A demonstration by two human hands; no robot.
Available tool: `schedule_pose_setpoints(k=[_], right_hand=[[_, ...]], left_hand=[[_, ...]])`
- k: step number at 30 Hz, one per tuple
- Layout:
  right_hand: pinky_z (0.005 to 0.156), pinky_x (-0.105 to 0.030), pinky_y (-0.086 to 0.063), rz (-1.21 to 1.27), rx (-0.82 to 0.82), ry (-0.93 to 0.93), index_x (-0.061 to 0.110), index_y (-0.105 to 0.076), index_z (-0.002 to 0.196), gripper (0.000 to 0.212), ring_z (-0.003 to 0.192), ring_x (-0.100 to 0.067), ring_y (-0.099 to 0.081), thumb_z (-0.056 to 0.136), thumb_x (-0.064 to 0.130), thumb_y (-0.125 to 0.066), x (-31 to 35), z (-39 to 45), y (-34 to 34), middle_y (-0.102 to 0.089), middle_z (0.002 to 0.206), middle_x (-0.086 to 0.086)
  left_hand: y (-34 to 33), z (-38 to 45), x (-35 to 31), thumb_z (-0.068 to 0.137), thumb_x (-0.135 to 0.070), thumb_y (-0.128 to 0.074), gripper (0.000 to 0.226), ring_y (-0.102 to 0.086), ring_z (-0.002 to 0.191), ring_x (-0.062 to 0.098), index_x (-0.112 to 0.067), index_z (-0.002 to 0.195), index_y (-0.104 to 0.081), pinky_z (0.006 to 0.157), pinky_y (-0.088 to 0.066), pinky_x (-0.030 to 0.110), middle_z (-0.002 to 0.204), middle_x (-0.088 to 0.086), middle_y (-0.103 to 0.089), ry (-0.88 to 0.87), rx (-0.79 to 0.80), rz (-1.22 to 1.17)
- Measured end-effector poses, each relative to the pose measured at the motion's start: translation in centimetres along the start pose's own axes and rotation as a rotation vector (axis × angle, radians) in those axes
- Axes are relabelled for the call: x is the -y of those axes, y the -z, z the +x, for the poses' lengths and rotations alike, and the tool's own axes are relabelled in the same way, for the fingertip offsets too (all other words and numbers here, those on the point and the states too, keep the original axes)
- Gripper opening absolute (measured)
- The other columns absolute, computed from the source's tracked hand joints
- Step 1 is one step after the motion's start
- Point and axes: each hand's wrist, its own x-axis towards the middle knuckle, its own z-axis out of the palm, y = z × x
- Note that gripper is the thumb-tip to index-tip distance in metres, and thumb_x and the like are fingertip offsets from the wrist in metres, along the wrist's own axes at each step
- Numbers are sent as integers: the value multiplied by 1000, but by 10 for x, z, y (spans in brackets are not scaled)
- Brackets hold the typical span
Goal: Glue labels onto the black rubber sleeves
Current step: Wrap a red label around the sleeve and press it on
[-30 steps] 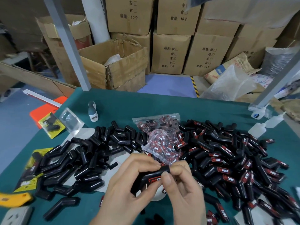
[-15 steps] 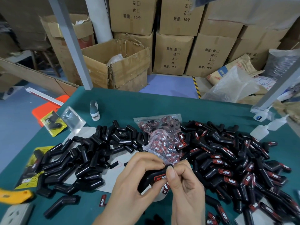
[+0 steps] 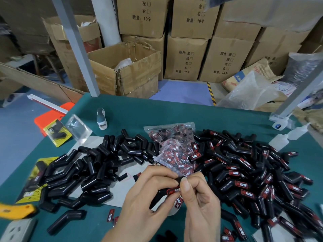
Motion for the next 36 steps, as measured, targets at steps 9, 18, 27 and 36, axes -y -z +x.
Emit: schedule_pose_setpoints(k=[9, 18, 27, 36], right_hand=[[66, -31, -34, 2, 8, -17, 14, -64, 72, 48, 69, -21, -40, 89, 57, -75, -1, -2, 1, -40, 78, -8], [71, -47, -30, 42, 8, -69, 6, -62, 70, 58, 71, -28, -40, 88, 60, -75, 1, -4, 1, -39, 78, -14], [72, -34, -37, 31, 74, -126, 21, -72, 73, 58, 70, -11, -45, 80, 78, -67, 9, 2, -1, -47, 74, 6], [64, -23, -38, -26, 39, -57, 18, -69, 65, 48, 67, -14, -43, 79, 63, -78, 10, 1, -1, -43, 74, -9]], left_hand=[[-2, -2, 3, 98, -17, -74, 15, -69, 106, 17, -18, 111, -67, 80, -57, 24, 122, -6, -64, -52, -8, -35], [0, 1, -1, 97, -20, -73, 14, -69, 106, 14, -20, 110, -67, 84, -56, 24, 118, -6, -65, -29, -8, -37], [6, 4, -1, 90, -15, -73, 18, -68, 102, 12, -23, 104, -67, 82, -54, 19, 114, -11, -65, 55, -45, -43], [3, 5, -5, 89, -13, -74, 19, -69, 100, 9, -22, 105, -68, 82, -53, 15, 114, -9, -64, 32, -12, -66]])
